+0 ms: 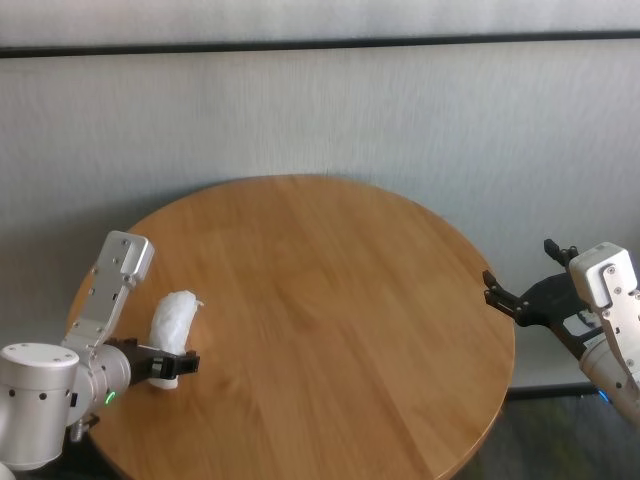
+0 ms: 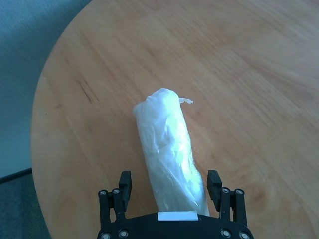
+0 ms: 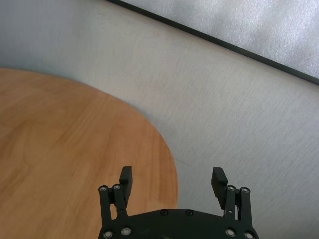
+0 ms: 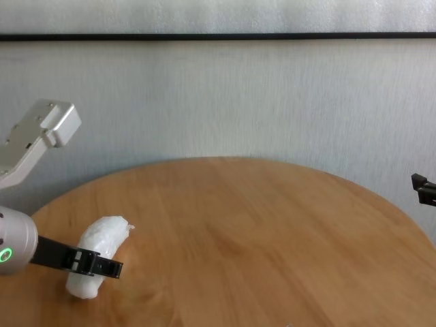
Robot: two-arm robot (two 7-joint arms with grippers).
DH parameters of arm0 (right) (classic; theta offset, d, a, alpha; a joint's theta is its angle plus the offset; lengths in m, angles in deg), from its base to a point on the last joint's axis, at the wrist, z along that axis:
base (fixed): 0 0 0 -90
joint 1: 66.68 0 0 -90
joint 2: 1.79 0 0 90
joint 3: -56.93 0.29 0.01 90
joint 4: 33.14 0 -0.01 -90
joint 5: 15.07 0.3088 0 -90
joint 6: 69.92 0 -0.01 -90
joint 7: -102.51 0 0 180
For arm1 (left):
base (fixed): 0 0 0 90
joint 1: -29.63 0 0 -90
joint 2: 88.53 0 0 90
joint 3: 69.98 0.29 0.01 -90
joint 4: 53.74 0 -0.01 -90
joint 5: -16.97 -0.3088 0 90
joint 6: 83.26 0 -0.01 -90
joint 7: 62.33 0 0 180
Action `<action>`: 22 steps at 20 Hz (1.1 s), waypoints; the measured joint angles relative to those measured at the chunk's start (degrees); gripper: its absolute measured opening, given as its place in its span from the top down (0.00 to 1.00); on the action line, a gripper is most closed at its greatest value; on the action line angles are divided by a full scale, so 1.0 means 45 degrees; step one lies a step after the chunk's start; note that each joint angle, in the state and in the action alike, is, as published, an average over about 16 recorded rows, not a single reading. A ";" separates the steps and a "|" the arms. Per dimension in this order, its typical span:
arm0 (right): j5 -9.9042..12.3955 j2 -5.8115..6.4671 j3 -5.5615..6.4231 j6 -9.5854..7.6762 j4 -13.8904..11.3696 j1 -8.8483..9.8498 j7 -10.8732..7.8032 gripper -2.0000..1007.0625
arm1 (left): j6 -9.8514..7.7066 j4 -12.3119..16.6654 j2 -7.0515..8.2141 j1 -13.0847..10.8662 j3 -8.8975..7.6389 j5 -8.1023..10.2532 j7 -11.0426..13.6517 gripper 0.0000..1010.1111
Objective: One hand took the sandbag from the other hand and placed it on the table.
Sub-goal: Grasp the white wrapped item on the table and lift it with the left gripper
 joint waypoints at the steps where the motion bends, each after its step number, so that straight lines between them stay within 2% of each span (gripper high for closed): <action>1: 0.0000 0.0000 0.0000 0.0000 0.0000 0.0000 0.0000 0.01 | -0.0005 0.0002 -0.0003 -0.0002 -0.0005 -0.0005 0.0005 0.01; 12: 0.0000 0.0000 0.0000 0.0000 0.0000 0.0000 0.0000 0.01 | 0.0008 0.0024 0.0011 -0.0013 0.0003 -0.0001 0.0017 0.04; 17: 0.0000 0.0000 0.0000 0.0000 0.0000 0.0000 0.0000 0.01 | 0.0022 0.0028 0.0019 -0.0012 0.0013 0.0005 0.0018 0.12; 22: 0.0000 0.0000 0.0000 0.0000 0.0000 0.0000 0.0000 0.01 | 0.0031 0.0032 0.0024 -0.0011 0.0019 0.0009 0.0018 0.24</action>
